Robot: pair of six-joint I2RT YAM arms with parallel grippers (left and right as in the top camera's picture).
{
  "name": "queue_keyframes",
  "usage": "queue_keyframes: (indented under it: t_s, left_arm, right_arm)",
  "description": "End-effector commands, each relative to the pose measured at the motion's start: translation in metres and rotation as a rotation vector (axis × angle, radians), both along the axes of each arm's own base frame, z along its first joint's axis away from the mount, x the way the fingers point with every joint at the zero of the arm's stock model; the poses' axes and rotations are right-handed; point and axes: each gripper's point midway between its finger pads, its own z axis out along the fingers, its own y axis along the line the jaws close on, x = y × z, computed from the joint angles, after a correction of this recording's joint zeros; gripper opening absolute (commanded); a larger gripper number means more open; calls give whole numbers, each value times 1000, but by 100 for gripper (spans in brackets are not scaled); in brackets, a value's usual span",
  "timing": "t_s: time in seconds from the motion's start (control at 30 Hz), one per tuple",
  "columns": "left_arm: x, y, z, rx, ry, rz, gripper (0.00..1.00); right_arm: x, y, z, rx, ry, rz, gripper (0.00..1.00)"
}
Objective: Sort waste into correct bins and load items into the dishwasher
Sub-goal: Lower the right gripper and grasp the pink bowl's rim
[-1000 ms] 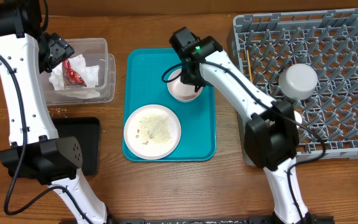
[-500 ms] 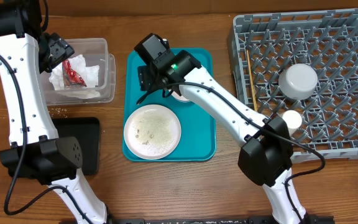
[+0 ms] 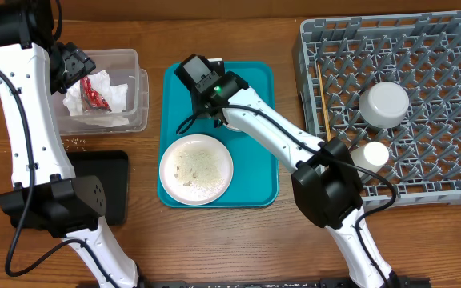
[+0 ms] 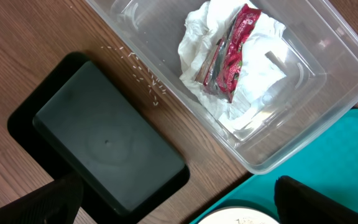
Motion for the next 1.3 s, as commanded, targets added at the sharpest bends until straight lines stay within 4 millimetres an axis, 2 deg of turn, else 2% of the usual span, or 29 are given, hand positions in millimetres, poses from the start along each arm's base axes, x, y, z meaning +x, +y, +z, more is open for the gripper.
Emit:
queue_keyframes:
  t_s: [0.0, 0.2, 0.37, 0.43, 0.53, 0.73, 1.03, 1.27]
  left_arm:
    - [-2, -1, 4, 12, -7, 12, 100]
    - [-2, -1, 4, 12, -8, 12, 100]
    - [-2, -1, 4, 12, -7, 12, 100]
    - [-2, -1, 4, 12, -7, 12, 100]
    - [-2, -1, 4, 12, -8, 12, 100]
    - [-2, -1, 4, 12, -7, 12, 100]
    - [-2, -1, 4, 12, -7, 12, 100]
    - [-2, -1, 4, 12, -7, 12, 100]
  right_arm:
    - [5, -6, -16, -38, -10, -32, 58]
    - [9, -3, -31, -41, -7, -32, 58]
    - [9, -7, -54, -72, 9, -56, 57]
    - [9, -7, -54, -74, 8, -56, 57]
    - [10, -6, -50, -68, 3, -56, 55]
    - [10, -5, -38, -68, 3, -55, 32]
    - [8, -3, -27, -55, 11, -48, 5]
    - [1, -2, -8, -25, 23, -36, 4]
